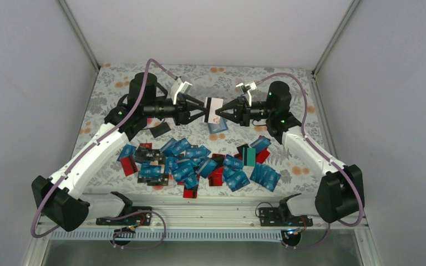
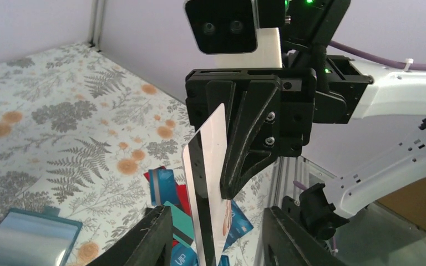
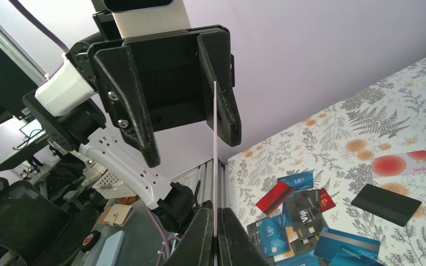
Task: Put the credit cards into the card holder
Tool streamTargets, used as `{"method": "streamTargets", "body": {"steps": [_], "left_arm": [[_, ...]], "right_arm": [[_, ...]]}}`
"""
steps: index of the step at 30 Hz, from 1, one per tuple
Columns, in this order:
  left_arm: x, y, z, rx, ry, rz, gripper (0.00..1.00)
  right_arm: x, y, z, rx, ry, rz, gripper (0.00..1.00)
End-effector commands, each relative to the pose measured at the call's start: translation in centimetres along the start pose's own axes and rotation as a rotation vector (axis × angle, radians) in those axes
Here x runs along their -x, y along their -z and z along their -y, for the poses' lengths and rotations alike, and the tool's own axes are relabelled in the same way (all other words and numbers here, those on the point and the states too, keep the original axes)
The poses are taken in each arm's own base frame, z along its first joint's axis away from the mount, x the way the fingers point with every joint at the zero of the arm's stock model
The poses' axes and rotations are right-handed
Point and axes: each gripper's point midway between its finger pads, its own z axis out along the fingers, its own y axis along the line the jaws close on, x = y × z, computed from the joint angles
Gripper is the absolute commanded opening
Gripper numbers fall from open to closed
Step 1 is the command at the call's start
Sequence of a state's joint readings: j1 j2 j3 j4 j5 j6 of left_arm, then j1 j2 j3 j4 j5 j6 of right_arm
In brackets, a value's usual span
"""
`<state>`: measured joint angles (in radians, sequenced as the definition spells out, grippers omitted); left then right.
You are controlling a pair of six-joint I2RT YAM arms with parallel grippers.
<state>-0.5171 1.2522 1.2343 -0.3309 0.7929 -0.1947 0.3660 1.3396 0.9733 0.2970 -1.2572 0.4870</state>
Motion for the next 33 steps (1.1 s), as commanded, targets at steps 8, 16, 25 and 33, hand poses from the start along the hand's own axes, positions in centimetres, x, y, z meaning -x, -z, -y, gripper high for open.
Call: {"method": "streamTargets", "body": {"steps": [8,16,25,33], "left_arm": [[0.5,0.6,1.6,-0.063,-0.046,0.001,0.25],[0.2,0.3,1.4,-0.078,-0.032,-0.004,0.15],[-0.5,-0.3,0.3,-0.048,0.001,-0.013,0.03],[-2.5,-0.1,-6.7,0.288,0.112,-0.022,0.02]], "right_arm": [[1.4,-0.3,-3.0,0.051,0.106,-0.003,0.04],[1.3,-0.5,-3.2,0.058,0.109,-0.009,0.04],[1.3,-0.6,-3.0,0.045,0.107,-0.010,0.04],[0.0,0.3,6.0,-0.350,-0.096,0.003,0.58]]}}
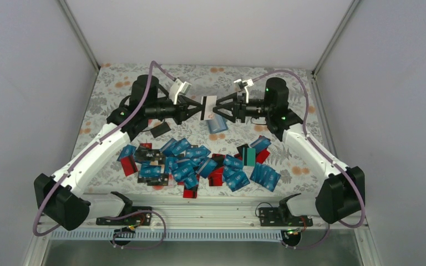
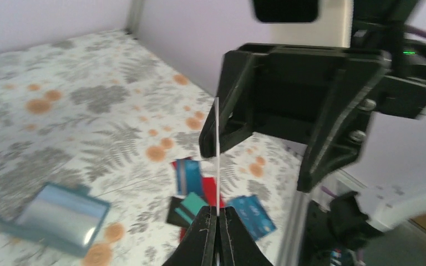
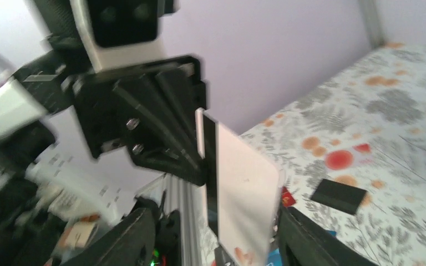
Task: Put the credit cards into the card holder
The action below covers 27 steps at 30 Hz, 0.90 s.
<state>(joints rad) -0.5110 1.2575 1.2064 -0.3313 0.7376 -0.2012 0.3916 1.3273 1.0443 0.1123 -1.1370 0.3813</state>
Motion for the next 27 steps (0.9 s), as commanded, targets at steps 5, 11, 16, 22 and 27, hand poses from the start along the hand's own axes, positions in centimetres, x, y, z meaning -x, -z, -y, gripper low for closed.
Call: {"method": "streamTargets", "body": {"steps": [5,11,16,22,27], "left_arm": [[-4.5,-0.2,-10.1,0.446,0.165,-0.052,0.03],[-8.1,-0.7,-13.5,0.560,0.227,-0.114,0.02],[-10.0,-0.2,-15.0,0.637,0.245,-0.151,0.02],[-11.8,0.3,-15.9,0.685,0.256,-0.184,0.02],[-12.4,0.3,-16.1,0.694,0.263,-0.193,0.03]], "right_arm": [[-3.7,0.8,11.9,-0.493,-0.243,-0.044,0.64],[-7.5,-0.1,18.0,-0.603,-0.403,-0.138,0.67],[-10.6,-0.7,22.3,-0.668,-0.492,-0.204,0.67],[-13.4,-1.3,25.6,-0.703,-0.558,-0.255,0.68],[-15.1,-1.7,26.6,-0.704,-0.596,-0.280,0.68]]}}
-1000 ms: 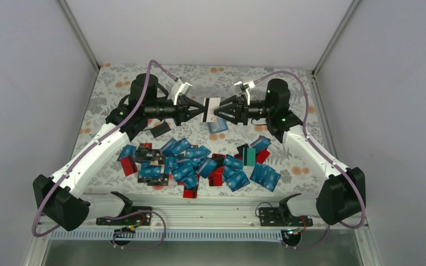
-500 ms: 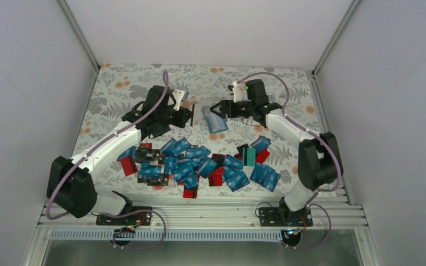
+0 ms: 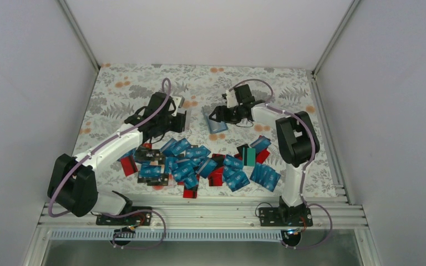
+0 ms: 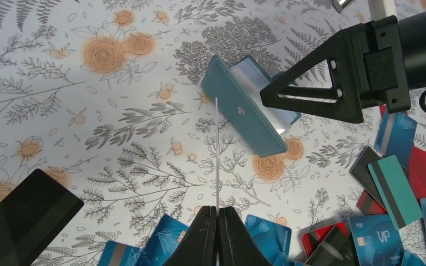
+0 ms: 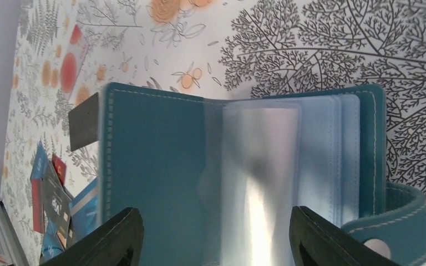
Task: Put the credit cards into the card holder
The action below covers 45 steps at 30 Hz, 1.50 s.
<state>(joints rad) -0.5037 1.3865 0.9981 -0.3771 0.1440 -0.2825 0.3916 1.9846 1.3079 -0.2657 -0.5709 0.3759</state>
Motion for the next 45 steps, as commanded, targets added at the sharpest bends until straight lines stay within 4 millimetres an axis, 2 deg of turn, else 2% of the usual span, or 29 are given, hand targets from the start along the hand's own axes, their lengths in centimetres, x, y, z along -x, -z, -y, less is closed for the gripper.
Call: {"method": "streamTargets", "body": {"steps": [1,10,14,29,40,45], "left_arm": [[-0.2,-0.2,-0.8,0.032,0.021,0.002,0.02],[-0.1,-0.4,-0.7,0.026,0.017,0.000,0.03],[-0.2,-0.4,-0.7,0.027,0.017,-0.004,0.02],[-0.2,-0.1,-0.6,0.021,0.027,0.000,0.02],[-0.3,0.0,-0.5,0.011,0.049,0.012,0.02],[0.2,0.5,-1.0,0.028,0.075,0.037,0.02]], "right_arm": [[0.3,-0.7,0.6,-0.016,-0.018,-0.008,0.67],[-0.9,-2.0,1.6,-0.010,-0.052,-0.056,0.67],[-1.0,-2.0,1.2,0.015,-0.052,-0.059,0.67],[-0.3,-0.6,-4.1,0.263,-0.013,-0.064,0.65],[0.2,-1.1,-7.6,0.356,0.051,-0.074,0.66],[0.2,-2.2,-8.4,0.367,0.065,-0.091,0.66]]}}
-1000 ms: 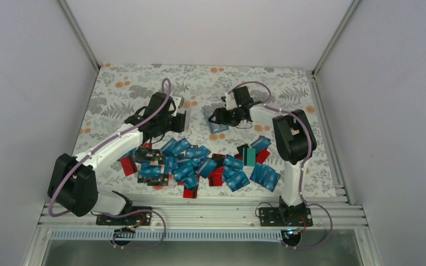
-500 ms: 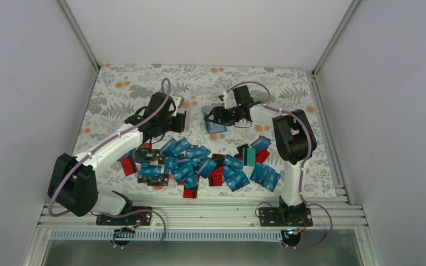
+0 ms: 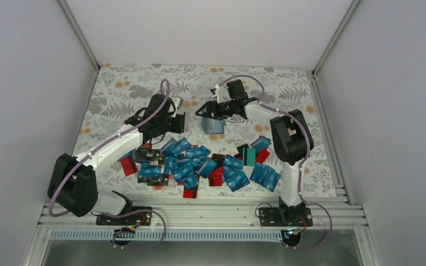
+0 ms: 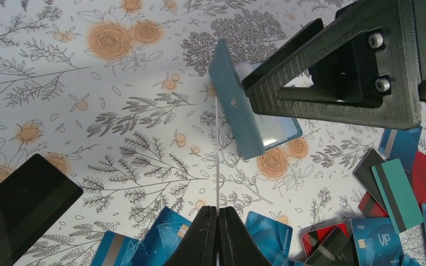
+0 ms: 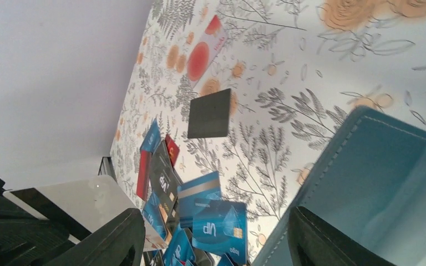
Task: Put the credit cards into the card holder
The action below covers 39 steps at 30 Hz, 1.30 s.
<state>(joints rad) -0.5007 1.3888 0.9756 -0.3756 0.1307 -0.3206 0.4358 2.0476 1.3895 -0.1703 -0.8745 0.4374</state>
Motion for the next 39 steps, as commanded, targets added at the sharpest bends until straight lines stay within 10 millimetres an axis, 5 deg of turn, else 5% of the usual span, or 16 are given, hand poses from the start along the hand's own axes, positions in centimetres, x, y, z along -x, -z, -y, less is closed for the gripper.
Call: {"method": "streamTargets", "body": {"steps": [1,8,19,32,39], "left_arm": [[1.3,1.1,-0.4,0.006,0.042,0.065,0.02],[2.3,1.7,-1.2,-0.006,0.094,0.103,0.03],[5.3,2.5,3.2,-0.211,0.034,0.132,0.02],[7.4,-3.4,6.2,-0.253,0.013,0.032,0.02],[5.9,-7.3,4.7,-0.188,0.001,-0.039,0.02]], "right_arm": [[0.2,-1.8,-0.7,0.037,0.022,-0.024,0.66],[0.4,-3.3,0.2,0.008,0.022,-0.036,0.63],[2.3,3.0,1.0,-0.273,0.046,0.163,0.62],[-0.5,5.5,7.1,-0.551,-0.055,0.174,0.57],[-2.3,5.6,8.7,-0.600,-0.082,0.139,0.67]]}}
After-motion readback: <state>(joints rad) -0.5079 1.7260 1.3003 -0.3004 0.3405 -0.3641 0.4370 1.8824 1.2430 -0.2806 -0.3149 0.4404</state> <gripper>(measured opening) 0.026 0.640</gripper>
